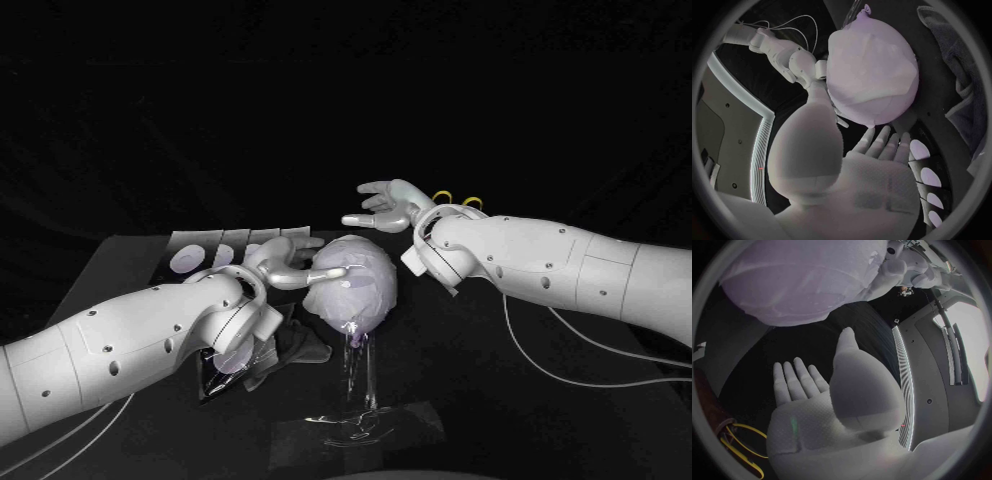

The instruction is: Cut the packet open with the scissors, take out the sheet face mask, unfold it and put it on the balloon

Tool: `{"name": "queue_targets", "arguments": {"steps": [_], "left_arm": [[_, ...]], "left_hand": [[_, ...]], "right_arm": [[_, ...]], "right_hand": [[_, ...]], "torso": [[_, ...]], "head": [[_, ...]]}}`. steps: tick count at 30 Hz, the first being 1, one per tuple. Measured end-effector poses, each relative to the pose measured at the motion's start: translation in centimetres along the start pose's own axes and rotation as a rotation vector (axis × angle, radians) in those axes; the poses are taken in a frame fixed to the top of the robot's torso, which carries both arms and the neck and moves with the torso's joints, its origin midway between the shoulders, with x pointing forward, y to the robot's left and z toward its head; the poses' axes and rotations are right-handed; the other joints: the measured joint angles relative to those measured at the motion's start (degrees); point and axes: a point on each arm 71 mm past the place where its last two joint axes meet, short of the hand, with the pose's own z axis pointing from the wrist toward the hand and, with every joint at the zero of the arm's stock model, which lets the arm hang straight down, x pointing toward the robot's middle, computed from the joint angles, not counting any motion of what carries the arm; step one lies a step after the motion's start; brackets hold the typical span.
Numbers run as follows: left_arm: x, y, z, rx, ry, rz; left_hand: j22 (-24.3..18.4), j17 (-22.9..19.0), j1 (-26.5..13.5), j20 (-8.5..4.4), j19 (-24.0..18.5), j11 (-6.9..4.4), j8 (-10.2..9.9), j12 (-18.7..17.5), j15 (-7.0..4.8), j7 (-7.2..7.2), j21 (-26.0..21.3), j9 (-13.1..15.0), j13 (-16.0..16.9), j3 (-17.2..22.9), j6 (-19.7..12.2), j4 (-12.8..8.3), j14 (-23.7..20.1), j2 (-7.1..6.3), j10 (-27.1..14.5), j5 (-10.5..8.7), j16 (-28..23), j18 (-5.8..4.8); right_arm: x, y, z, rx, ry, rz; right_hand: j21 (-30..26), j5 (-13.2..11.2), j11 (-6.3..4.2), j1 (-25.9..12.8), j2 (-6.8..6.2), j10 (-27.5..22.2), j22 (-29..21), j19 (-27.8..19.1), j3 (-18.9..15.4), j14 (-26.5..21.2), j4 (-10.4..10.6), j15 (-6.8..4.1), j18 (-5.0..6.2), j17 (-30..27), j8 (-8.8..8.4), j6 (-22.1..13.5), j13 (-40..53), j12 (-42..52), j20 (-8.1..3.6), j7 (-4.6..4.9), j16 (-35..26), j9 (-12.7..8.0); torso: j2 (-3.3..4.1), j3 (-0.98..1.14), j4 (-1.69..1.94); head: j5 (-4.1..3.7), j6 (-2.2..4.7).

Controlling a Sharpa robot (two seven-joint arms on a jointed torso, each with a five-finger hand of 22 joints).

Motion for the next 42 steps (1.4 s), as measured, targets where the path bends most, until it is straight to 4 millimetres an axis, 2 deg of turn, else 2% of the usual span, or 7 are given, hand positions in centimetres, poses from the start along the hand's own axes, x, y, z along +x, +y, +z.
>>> {"name": "queue_targets", "arguments": {"steps": [5, 11, 19, 25, 28, 31, 42], "left_arm": [[0.2, 0.0, 0.0, -0.003, 0.009, 0.035], [0.3, 0.0, 0.1, -0.01, 0.017, 0.066], [0.4, 0.4, 0.3, -0.03, 0.028, 0.092], [0.5, 0.6, 0.3, -0.039, 0.037, 0.102], [0.5, 0.7, 0.3, -0.044, 0.041, 0.105], [0.5, 0.7, 0.4, -0.047, 0.045, 0.107], [0.6, 0.8, 0.4, -0.057, 0.057, 0.112]], "left_hand": [[0.0, -0.15, 0.0, 0.0, 0.0, 0.08, 0.0, 0.0, 0.13, 0.08, 0.0, -0.04, -0.06, 0.0, -0.36, 0.0, -0.58, 0.0, -0.49, -0.21, -0.05, 0.0], [0.0, -0.17, 0.0, 0.0, 0.0, 0.08, 0.0, 0.0, 0.1, 0.0, 0.0, -0.04, -0.07, 0.0, -0.44, 0.0, -0.71, 0.0, -0.49, -0.21, -0.22, 0.0], [-0.06, -0.27, 0.6, 0.0, 0.0, 0.08, 0.0, -0.21, 0.1, 0.0, 0.0, -0.04, -0.07, 0.01, -0.43, 0.0, -1.13, 0.1, -0.49, -0.21, -0.22, 0.0], [-0.06, -0.37, 1.38, 0.0, 0.0, -0.12, 0.0, -0.21, 0.37, 0.02, 0.0, -0.09, -0.06, 0.01, -0.85, 0.0, -1.48, -0.01, -0.69, -0.21, -0.48, 0.0], [-0.06, -0.37, 1.56, 0.0, 0.0, -0.12, 0.0, -0.21, 0.2, 0.02, 0.0, -0.09, -0.06, 0.01, -0.84, 0.0, -1.64, 0.17, -0.69, -0.21, -0.48, 0.0], [-0.06, -0.37, 1.83, 0.0, 0.0, -0.12, 0.0, -0.21, 0.2, 0.02, 0.0, -0.09, -0.06, 0.01, -0.84, 0.0, -1.64, -0.02, -0.69, -0.21, -0.48, 0.0], [-0.11, -0.42, 2.43, -0.02, -0.02, -0.12, -0.01, -0.41, 0.1, 0.02, 0.0, -0.17, -0.06, 0.01, -0.84, 0.0, -1.74, 0.01, -1.11, -0.21, -0.47, 0.0]], "right_arm": [[0.5, 0.1, 0.4, 0.014, 0.031, -0.03], [0.8, -0.1, 0.9, 0.035, 0.062, -0.069], [1.2, -0.2, 1.3, 0.052, 0.099, -0.111], [1.2, -0.4, 1.7, 0.063, 0.108, -0.139], [1.2, -0.4, 1.8, 0.067, 0.112, -0.153], [1.3, -0.5, 2.0, 0.072, 0.113, -0.166], [1.7, -0.8, 2.3, 0.084, 0.12, -0.194]], "right_hand": [[-0.16, 0.0, 0.14, -0.04, -1.44, -0.97, -0.1, -0.02, 1.55, -0.59, -0.07, 0.15, -0.01, -0.24, -0.05, -0.1, 0.0, 0.0, -0.02, 0.05, -0.2, -0.25], [-0.16, 0.0, 0.1, 0.57, -2.02, -1.14, -0.25, -0.24, 2.31, -0.61, -0.26, 0.17, -0.02, -0.31, -0.22, -0.43, 0.0, 0.0, -0.17, 0.02, -0.42, -0.41], [-0.16, 0.0, 0.24, 1.53, -2.09, -1.28, -0.28, -0.42, 2.53, -0.61, -0.17, 0.17, -0.03, -0.36, -0.22, -0.43, 0.01, 0.0, 0.01, 0.02, -0.42, -0.44], [-0.16, 0.0, 0.02, 2.66, -0.96, -1.06, -0.32, -0.42, 3.16, -0.39, -0.32, -0.04, -0.04, -0.3, -0.22, -0.43, 0.02, 0.0, 0.01, 0.02, -0.42, -0.43], [-0.16, 0.0, 0.18, 2.83, -1.02, -0.78, -0.32, -0.42, 3.19, -0.13, -0.35, 0.14, -0.05, -0.28, -0.22, -0.43, 0.02, 0.01, 0.01, 0.02, -0.42, -0.39], [-0.16, 0.0, 0.08, 3.74, -0.35, 0.11, -0.31, -0.25, 3.64, 0.71, -0.33, -0.01, -0.06, -0.14, -0.22, 0.08, 0.12, 0.01, -0.16, -0.02, -0.42, -0.24], [-0.15, 0.01, -0.06, 4.65, 0.56, 1.51, 0.08, 1.36, 4.1, 2.12, -0.49, -0.21, -0.09, 0.11, -0.22, 1.9, 0.19, 0.01, -0.1, 0.19, 0.03, 0.29]], "torso": [[-0.05, 0.0, 0.01], [-0.05, 0.04, -0.04], [-0.02, 0.07, -0.07], [-0.04, 0.06, -0.04], [-0.05, 0.04, -0.04], [-0.07, 0.04, -0.04], [-0.07, 0.04, -0.01]], "head": [[-0.03, -0.09], [-0.03, -0.13], [-0.09, -0.2], [-0.17, -0.32], [-0.21, -0.42], [-0.24, -0.44], [-0.36, -0.46]]}}
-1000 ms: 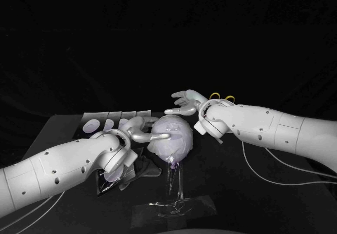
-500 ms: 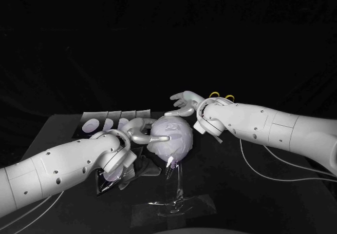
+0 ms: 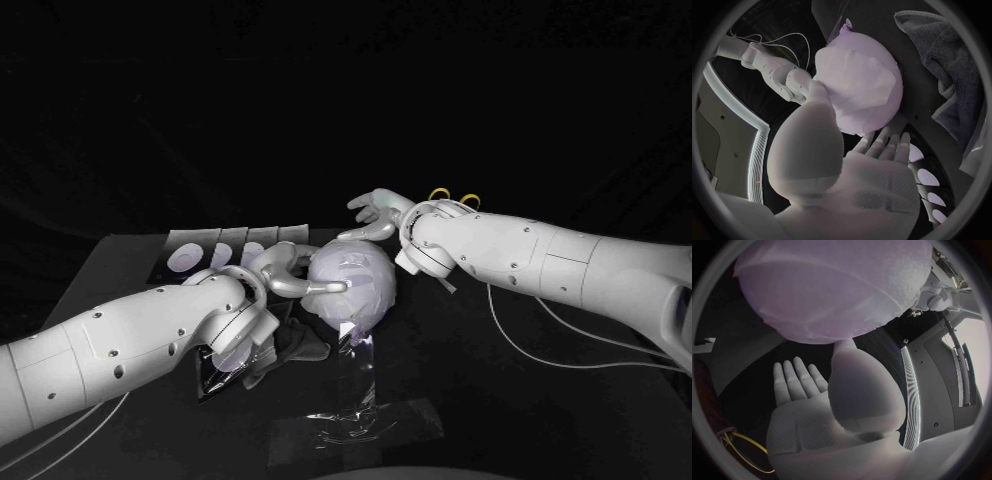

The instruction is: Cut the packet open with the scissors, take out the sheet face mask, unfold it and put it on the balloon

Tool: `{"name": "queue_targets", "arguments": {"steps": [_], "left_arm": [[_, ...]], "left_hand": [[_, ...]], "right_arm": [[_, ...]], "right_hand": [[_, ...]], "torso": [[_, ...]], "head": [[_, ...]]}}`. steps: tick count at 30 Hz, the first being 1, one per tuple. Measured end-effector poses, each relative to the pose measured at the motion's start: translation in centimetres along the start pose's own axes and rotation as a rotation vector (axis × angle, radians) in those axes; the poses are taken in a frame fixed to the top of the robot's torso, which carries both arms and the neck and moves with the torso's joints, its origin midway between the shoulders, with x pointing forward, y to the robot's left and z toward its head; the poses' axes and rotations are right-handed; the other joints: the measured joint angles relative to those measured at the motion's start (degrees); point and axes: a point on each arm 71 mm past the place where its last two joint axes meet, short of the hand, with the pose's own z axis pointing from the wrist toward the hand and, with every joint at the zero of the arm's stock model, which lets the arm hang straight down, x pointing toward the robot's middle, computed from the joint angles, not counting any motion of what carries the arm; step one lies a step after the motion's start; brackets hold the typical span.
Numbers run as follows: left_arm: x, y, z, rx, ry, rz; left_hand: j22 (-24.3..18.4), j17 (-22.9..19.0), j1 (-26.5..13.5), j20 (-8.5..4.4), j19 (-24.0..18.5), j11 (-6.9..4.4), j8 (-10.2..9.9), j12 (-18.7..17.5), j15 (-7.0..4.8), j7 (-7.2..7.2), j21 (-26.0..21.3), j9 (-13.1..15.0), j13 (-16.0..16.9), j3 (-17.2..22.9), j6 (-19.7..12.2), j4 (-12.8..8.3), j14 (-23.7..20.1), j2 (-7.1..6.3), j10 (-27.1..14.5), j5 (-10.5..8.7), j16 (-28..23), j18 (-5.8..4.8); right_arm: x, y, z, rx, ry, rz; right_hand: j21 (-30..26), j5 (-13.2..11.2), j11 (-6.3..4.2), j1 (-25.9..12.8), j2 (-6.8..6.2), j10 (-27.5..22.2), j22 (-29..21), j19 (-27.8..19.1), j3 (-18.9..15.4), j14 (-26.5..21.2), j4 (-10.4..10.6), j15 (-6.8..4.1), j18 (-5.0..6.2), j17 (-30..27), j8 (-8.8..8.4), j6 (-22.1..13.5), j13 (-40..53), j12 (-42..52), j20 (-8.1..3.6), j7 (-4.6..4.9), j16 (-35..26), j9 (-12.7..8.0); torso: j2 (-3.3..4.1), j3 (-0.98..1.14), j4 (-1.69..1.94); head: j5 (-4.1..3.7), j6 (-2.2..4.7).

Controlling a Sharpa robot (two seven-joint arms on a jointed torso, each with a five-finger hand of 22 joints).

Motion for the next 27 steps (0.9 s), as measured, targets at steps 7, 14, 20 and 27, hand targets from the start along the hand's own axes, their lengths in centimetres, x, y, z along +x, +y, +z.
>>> {"name": "queue_targets", "arguments": {"steps": [7, 14, 20, 27], "left_arm": [[0.0, 0.0, 0.0, -0.004, 0.006, 0.002], [0.1, 0.0, 0.0, -0.008, 0.011, 0.002], [0.1, 0.0, 0.0, -0.01, 0.013, 0.002], [0.1, 0.1, 0.0, -0.012, 0.014, 0.003]], "left_hand": [[0.0, -0.06, 0.0, -0.2, -0.21, 0.0, 0.0, 0.0, 0.1, 0.0, 0.0, -0.01, 0.0, 0.0, 0.0, 0.0, -0.3, 0.0, 0.0, 0.0, 0.01, 0.0], [0.01, -0.05, 0.0, 0.0, -0.41, 0.0, 0.0, 0.0, 0.1, 0.0, 0.0, -0.01, 0.0, 0.0, 0.01, 0.0, -0.3, 0.0, 0.0, 0.0, 0.02, 0.0], [0.01, -0.05, 0.43, 0.0, -0.41, 0.0, -0.01, 0.01, 0.1, -0.02, 0.0, -0.01, 0.01, 0.0, -0.4, 0.0, -0.3, 0.01, 0.0, 0.0, 0.02, 0.0], [-0.04, -0.05, 0.45, 0.0, -0.41, 0.0, -0.01, 0.01, 0.1, -0.02, 0.0, -0.01, 0.01, 0.0, -0.4, 0.0, -0.3, -0.01, 0.0, 0.0, 0.02, -0.01]], "right_arm": [[0.3, -0.4, 0.2, 0.012, 0.003, -0.019], [0.5, -0.6, 0.3, 0.021, 0.002, -0.026], [0.7, -0.8, 0.4, 0.028, 0.002, -0.032], [0.5, -1.4, 0.5, 0.044, -0.005, -0.047]], "right_hand": [[0.32, 0.0, -0.11, 0.71, 0.76, 1.12, 0.34, 1.05, 0.32, 1.11, -0.31, -0.11, -0.02, 0.17, 0.68, 2.46, 0.05, 0.23, -0.01, 0.2, 0.44, 0.88], [0.6, 0.0, -0.15, -0.95, 2.88, 2.1, 0.55, 2.05, 0.88, 2.12, 0.24, -0.32, -0.09, 0.31, 1.23, 3.36, 0.11, 0.23, -0.21, 0.31, 0.67, 1.14], [0.83, 0.0, -0.4, -0.26, 3.84, 3.07, 0.65, 2.78, 1.5, 3.26, -0.57, -0.43, -0.35, 0.44, 1.55, 4.09, 0.17, 0.23, 0.09, 0.4, 0.99, 1.28], [1.17, 0.0, -0.31, 1.75, 5.49, 4.4, 1.0, 4.31, 2.69, 4.98, -1.78, -0.49, -0.37, 0.71, 2.2, 5.24, 0.22, 0.33, -0.01, 0.33, 1.56, 1.58]], "torso": [[0.0, -0.01, -0.02], [-0.01, -0.01, -0.02], [0.0, -0.01, 0.0], [-0.03, -0.03, -0.01]], "head": [[-0.04, -0.03], [-0.16, -0.04], [-0.31, -0.04], [-0.35, -0.09]]}}
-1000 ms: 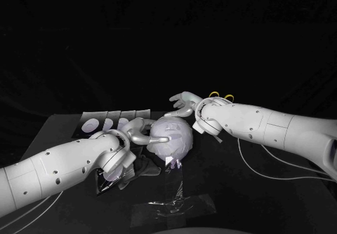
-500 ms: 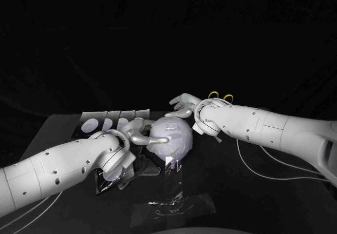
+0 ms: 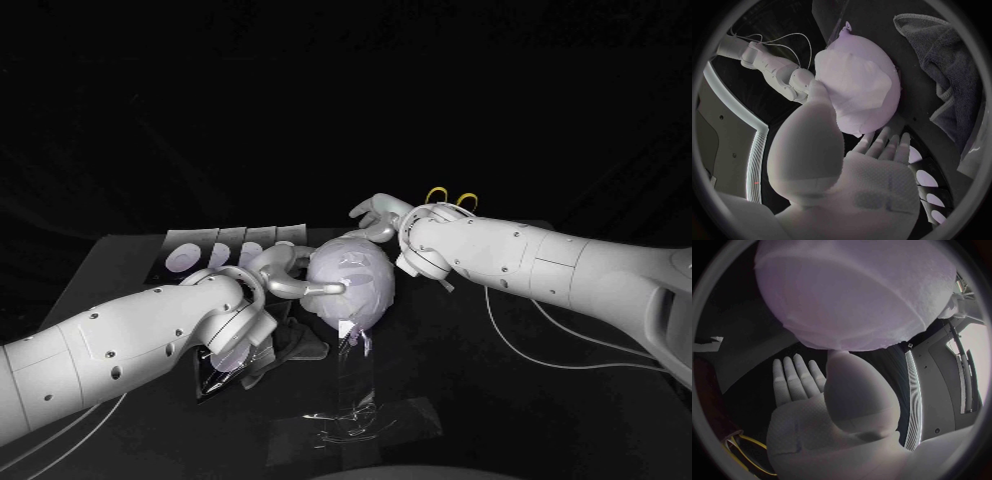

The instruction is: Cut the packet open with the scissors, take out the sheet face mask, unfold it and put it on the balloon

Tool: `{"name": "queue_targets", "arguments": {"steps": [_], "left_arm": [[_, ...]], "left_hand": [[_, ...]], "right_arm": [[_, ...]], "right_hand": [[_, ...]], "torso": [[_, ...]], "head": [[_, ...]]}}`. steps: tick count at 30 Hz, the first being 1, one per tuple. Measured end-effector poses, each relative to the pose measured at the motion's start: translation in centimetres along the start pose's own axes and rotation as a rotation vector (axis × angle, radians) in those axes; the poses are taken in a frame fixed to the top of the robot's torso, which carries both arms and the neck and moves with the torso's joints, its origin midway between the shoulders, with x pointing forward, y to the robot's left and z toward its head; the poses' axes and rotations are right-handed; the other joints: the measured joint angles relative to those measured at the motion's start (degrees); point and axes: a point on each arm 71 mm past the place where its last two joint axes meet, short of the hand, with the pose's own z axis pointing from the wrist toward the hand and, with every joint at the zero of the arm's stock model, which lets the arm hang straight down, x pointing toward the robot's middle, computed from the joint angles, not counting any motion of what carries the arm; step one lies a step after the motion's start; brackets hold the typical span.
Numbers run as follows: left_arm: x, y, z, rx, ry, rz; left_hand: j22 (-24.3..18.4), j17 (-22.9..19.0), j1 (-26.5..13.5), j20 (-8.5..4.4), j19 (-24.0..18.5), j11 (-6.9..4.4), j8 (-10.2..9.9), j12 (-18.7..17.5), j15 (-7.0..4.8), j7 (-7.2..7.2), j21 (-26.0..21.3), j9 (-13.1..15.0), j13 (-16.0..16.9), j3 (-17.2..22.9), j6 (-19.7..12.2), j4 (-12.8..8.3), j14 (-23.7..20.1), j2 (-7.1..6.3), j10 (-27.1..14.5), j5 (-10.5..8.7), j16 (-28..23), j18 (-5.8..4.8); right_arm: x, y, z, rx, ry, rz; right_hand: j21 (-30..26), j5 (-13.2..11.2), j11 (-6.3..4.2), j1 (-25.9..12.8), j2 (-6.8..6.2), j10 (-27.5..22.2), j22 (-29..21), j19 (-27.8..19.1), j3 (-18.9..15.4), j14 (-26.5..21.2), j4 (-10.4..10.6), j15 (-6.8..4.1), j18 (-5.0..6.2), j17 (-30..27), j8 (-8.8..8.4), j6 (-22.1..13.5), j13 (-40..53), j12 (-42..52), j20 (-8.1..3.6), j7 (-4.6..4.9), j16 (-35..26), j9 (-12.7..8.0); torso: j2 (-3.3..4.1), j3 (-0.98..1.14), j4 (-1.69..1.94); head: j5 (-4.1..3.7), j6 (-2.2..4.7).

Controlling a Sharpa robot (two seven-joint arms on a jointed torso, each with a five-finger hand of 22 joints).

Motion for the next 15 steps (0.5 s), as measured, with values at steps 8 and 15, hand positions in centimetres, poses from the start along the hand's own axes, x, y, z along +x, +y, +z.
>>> {"name": "queue_targets", "arguments": {"steps": [8, 15], "left_arm": [[-0.1, 0.1, 0.0, -0.002, -0.002, -0.001], [-0.5, 0.1, -0.3, 0.023, -0.013, -0.015]], "left_hand": [[0.01, 0.01, 0.0, 0.0, 0.0, -0.21, 0.0, 0.0, 0.0, 0.0, 0.0, 0.0, 0.0, 0.0, 0.0, 0.0, 0.0, 0.0, -0.21, 0.0, 0.0, 0.0], [0.01, 0.25, 0.82, 0.0, 0.0, 0.0, 0.0, 0.0, -0.1, 0.09, 0.0, 0.29, 0.12, 0.0, 0.55, 0.0, 0.53, -0.09, 0.86, 0.0, 0.0, 0.01]], "right_arm": [[-0.5, -0.8, -0.1, 0.014, -0.018, -0.016], [-1.5, -1.5, -1.0, -0.023, -0.075, 0.041]], "right_hand": [[0.48, 0.0, -0.19, 3.97, -0.24, 1.88, 0.19, 1.74, 1.96, 1.76, -3.53, -0.15, -0.02, 0.21, 0.79, 1.64, 0.1, 0.13, -0.08, 0.3, 0.77, 0.48], [1.33, 0.0, -0.94, 1.25, -0.6, 9.33, 0.76, 4.2, 0.91, 10.01, -2.8, -1.16, 0.5, 1.65, 4.69, 10.32, 0.59, 2.08, -0.09, 1.42, 3.83, 2.9]], "torso": [[-0.02, 0.01, -0.01], [-0.01, 0.03, -0.08]], "head": [[0.08, 0.02], [0.22, 0.26]]}}
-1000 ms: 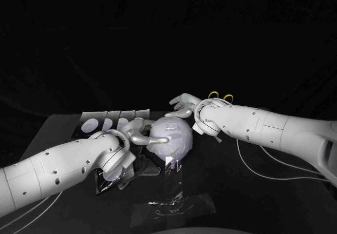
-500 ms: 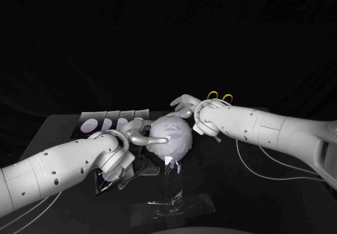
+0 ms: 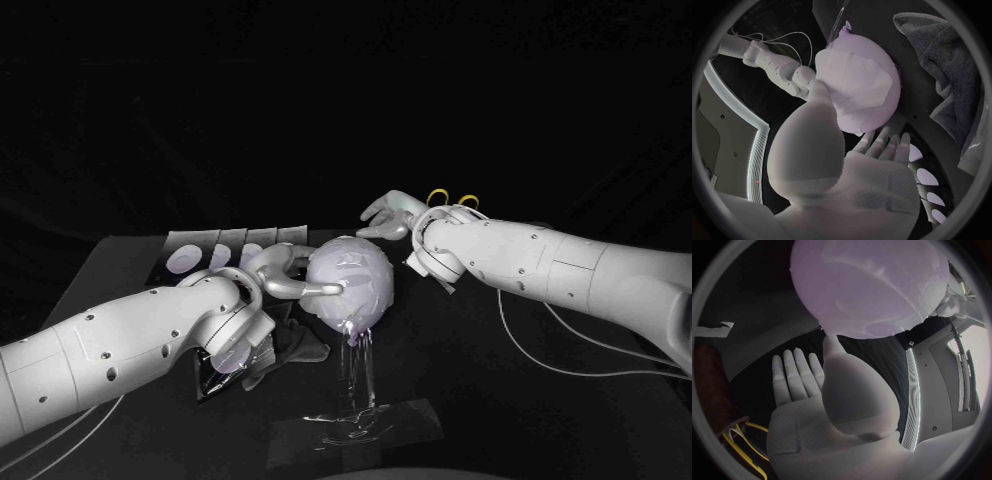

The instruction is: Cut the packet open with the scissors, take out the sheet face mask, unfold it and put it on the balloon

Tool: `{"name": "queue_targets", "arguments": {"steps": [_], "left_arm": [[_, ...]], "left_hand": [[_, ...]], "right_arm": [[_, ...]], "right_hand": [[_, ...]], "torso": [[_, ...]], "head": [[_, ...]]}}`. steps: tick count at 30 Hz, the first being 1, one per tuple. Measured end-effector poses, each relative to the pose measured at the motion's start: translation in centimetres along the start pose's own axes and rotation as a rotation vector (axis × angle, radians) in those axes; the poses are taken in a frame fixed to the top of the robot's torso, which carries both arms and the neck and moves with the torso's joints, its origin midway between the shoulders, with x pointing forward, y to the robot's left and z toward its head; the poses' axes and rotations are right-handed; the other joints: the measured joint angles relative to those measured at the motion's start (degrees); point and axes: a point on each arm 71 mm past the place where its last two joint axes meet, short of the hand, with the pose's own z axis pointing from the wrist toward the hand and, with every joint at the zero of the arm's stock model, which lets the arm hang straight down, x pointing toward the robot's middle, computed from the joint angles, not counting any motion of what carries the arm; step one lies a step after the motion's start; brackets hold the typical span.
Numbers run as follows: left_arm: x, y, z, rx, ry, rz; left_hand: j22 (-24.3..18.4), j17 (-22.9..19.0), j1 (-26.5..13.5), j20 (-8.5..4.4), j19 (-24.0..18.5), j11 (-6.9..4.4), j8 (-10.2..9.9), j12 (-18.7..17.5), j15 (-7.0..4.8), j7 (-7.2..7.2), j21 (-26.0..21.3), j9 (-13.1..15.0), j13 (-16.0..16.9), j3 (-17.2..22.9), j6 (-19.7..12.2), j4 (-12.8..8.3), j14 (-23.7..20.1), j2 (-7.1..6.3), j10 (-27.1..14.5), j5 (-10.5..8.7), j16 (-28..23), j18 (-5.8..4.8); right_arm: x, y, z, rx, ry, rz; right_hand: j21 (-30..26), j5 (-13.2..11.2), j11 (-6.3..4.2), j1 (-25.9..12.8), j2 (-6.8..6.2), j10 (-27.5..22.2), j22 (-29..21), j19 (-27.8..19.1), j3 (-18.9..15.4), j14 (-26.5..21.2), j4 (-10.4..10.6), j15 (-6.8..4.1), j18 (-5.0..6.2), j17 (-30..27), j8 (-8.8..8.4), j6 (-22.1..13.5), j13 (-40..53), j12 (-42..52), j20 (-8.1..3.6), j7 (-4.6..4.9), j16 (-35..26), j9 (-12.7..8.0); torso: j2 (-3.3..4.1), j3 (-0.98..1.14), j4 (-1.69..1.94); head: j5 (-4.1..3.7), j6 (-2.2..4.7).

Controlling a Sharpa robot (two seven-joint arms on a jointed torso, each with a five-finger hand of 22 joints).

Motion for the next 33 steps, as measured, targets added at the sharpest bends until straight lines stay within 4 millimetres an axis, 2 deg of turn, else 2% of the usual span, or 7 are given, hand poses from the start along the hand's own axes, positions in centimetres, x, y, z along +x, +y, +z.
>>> {"name": "queue_targets", "arguments": {"steps": [7, 16, 22, 26, 28, 31, 33], "left_arm": [[-1.2, -0.1, -0.9, 0.054, -0.028, -0.035], [-3.4, -0.5, -2.1, 0.121, -0.062, -0.08], [-4.9, 0.2, -2.5, 0.123, -0.093, -0.129], [-5.9, 0.6, -2.9, 0.147, -0.12, -0.188], [-6.3, 0.6, -3.1, 0.179, -0.135, -0.229], [-6.8, 0.4, -3.3, 0.235, -0.16, -0.297], [-7.1, 0.3, -3.4, 0.267, -0.179, -0.342]], "left_hand": [[0.0, -0.34, 0.84, 0.0, 0.0, -0.06, 0.0, 0.0, -0.07, -0.12, 0.0, -0.17, -0.03, 0.0, -0.21, 0.0, -1.01, 0.23, -0.82, 0.0, -0.14, 0.0], [0.01, -0.66, 1.14, 0.0, 0.0, 0.51, -0.69, -0.73, 0.0, -0.29, 0.0, -0.71, -0.37, 0.0, -2.4, 0.0, -2.28, -0.07, -3.21, 0.0, -0.6, 0.0], [0.0, -0.65, 1.39, 0.04, -0.03, 0.41, -0.9, -0.74, 0.03, -0.3, 0.0, -0.82, -0.44, 0.0, -2.81, 0.0, -2.25, 0.18, -3.72, 0.0, -0.6, 0.0], [0.1, 0.36, 3.42, 0.15, 1.03, 0.72, 0.1, -0.18, 0.18, -0.15, 0.14, 0.17, 0.01, 1.29, 0.26, -0.23, 0.97, 0.98, -0.86, 0.0, 0.16, -0.01], [0.5, 1.34, 5.11, 0.15, 2.85, 0.69, 1.51, 1.07, -0.04, 0.06, 0.99, 1.09, 0.51, 3.98, 3.35, -0.26, 4.4, 3.88, 1.94, 0.0, 1.69, -0.01], [2.16, 3.22, 5.75, -0.03, 11.12, -0.46, 4.5, 2.96, -1.13, 0.5, 4.05, 3.03, 1.04, 9.38, 10.35, -0.74, 11.47, 12.79, 7.71, -0.28, 4.6, 0.0], [3.37, 4.52, 6.24, -0.16, 17.5, -1.42, 6.2, 3.87, -2.09, 1.0, 6.52, 4.09, 1.2, 10.47, 14.23, -0.79, 16.89, 15.08, 11.33, -0.34, 6.74, -0.01]], "right_arm": [[-1.4, 0.3, -1.5, -0.095, -0.097, 0.132], [-2.9, 0.1, -4.1, -0.191, -0.191, 0.313], [-3.4, -0.3, -5.5, -0.234, -0.206, 0.403], [-3.3, -0.9, -6.8, -0.245, -0.2, 0.451], [-3.2, -1.5, -7.3, -0.243, -0.194, 0.473], [-2.7, -2.2, -7.9, -0.232, -0.181, 0.505], [-2.3, -2.7, -8.2, -0.223, -0.174, 0.526]], "right_hand": [[-0.73, 0.0, -0.63, -3.48, 0.08, 2.4, -1.16, -2.33, -2.22, 1.87, 1.74, -0.52, 0.5, -0.13, 0.88, 1.94, -0.15, 0.49, 0.11, 0.6, 0.65, 0.08], [-2.86, 0.0, -0.63, -4.24, 0.83, 2.39, -3.5, -9.05, -3.81, -3.49, 2.37, 0.12, 0.49, -1.82, 0.88, 1.82, -0.26, -0.85, 0.21, 0.48, -2.04, -0.85], [-0.63, 0.0, -0.77, -3.81, 2.03, 2.89, -1.56, -1.67, -5.12, 2.7, 2.14, -0.66, 0.53, -1.19, 0.64, 2.14, -0.25, -1.15, 0.1, 0.57, -0.63, -1.23], [-0.1, 0.0, -1.24, -3.16, 3.12, 4.32, -1.25, 0.77, -5.66, 6.67, 1.68, -1.5, 1.82, -0.8, 0.89, 3.29, -0.25, -1.15, 0.1, 0.68, 0.77, -1.42], [1.45, 0.0, -1.61, -2.95, 3.33, 5.29, -0.33, 5.01, -5.99, 8.51, 1.74, -2.08, 2.4, -0.68, 1.14, 4.13, -0.25, -1.15, 0.07, 0.73, 1.32, -1.49], [2.6, 0.0, -1.85, -2.88, 3.86, 5.79, 0.14, 7.75, -6.4, 9.4, 1.66, -2.5, 3.09, -0.68, 1.32, 4.48, -0.25, -1.15, 0.07, 0.73, 1.37, -1.62], [2.93, 0.0, -2.05, -2.89, 4.48, 6.28, 0.18, 8.84, -6.65, 9.87, 1.9, -2.76, 3.09, -0.68, 1.32, 4.82, -0.25, -1.15, 0.01, 1.03, 1.37, -1.63]], "torso": [[-0.08, 0.03, -0.03], [-0.27, -0.03, -0.05], [-0.64, -0.12, -0.18], [-1.13, -0.23, -0.27], [-1.5, -0.29, -0.32], [-2.21, -0.47, -0.44], [-2.59, -0.58, -0.52]], "head": [[0.14, 0.23], [0.39, 1.02], [0.55, 1.29], [0.66, 1.56], [0.76, 1.75], [0.98, 1.98], [1.15, 2.23]]}}
